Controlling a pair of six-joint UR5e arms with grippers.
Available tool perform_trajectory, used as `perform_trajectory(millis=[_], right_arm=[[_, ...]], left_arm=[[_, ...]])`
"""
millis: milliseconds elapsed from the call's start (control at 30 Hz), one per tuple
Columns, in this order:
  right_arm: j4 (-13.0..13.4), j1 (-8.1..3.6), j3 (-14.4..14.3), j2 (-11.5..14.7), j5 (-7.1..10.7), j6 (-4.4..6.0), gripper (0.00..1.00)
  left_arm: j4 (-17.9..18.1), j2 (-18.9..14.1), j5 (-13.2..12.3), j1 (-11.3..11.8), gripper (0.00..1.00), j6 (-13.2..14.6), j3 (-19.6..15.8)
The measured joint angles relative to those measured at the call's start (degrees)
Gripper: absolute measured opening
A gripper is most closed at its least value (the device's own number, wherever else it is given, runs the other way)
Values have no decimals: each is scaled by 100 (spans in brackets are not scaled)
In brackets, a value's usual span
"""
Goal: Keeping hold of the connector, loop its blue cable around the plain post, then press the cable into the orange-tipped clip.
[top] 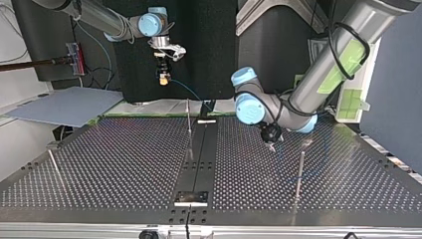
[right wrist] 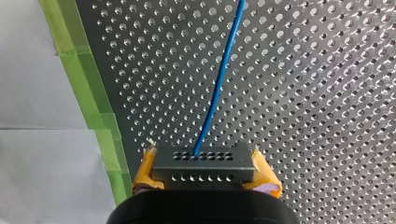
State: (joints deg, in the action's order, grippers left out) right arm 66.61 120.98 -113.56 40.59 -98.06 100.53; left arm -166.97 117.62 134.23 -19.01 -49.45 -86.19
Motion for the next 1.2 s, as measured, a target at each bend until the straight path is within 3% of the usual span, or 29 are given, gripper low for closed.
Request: perform_trajectory(millis=[567,967,1200], right_arm=[[-16,0,-12,-1,-4,-4,0],[6,1,-14,-2,-11,5,0],[36,1,-12,-1,-3,6,0]], left_arm=[[39,115,122,15,98,-155,-79],[57,618,123,-38,98,-210,-162],[83,916,114,-184,98,-182,-142]])
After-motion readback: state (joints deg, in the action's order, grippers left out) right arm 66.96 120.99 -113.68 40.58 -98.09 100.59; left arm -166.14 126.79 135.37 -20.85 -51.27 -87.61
